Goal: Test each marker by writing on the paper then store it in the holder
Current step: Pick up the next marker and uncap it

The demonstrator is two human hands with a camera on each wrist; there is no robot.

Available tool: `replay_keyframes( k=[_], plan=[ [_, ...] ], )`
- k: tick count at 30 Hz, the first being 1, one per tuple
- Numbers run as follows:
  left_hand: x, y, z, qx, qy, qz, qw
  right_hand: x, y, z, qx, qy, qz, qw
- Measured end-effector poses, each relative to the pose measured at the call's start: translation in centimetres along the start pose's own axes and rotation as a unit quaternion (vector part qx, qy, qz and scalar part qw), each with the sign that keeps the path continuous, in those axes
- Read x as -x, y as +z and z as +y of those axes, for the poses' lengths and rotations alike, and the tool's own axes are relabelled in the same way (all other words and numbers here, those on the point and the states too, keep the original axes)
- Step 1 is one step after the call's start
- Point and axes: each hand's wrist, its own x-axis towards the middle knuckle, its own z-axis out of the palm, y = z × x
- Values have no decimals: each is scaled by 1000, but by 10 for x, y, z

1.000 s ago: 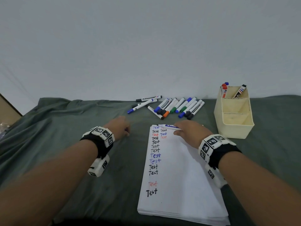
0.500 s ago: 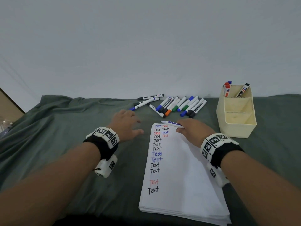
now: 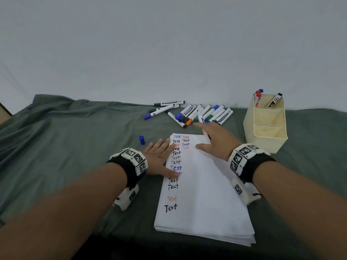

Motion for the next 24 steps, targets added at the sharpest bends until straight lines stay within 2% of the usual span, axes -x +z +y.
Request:
replay_keyframes(
  k=[3,5,6,7,10,11,13,15,16,17,19,22,24],
  plan=[
    [1,-2,2,14,-2,-2,1000,-1,-5,-2,-131,21,41,990],
    [2,-3,3,19,-2,-2,1000,-3,-4,-6,-252,48,72,964],
    [2,-3,4,21,-2,0,1000,-3,0,-8,-330,58,92,938],
    [3,-3,4,22,-2,1,1000,-3,4,-11,-420,73,114,897],
    [3,-2,4,26,-3,3,1000,-4,24,-22,-651,152,160,726],
    [3,-2,4,28,-2,4,1000,-3,30,-24,-685,175,169,687],
    [3,-1,4,33,-2,5,999,-3,42,-26,-717,203,188,640],
    [3,-1,4,37,-1,6,999,-4,52,-28,-731,219,201,615],
    [3,0,3,38,-1,7,999,-5,55,-28,-730,224,205,612],
    [3,0,3,38,-1,7,999,-5,58,-26,-720,223,208,623],
    [3,0,3,39,-1,6,999,-5,63,-22,-667,209,209,684],
    [3,0,3,37,-1,1,999,0,64,-24,-529,189,189,806],
    [3,0,3,36,-1,0,999,1,63,-28,-479,174,186,840]
  ],
)
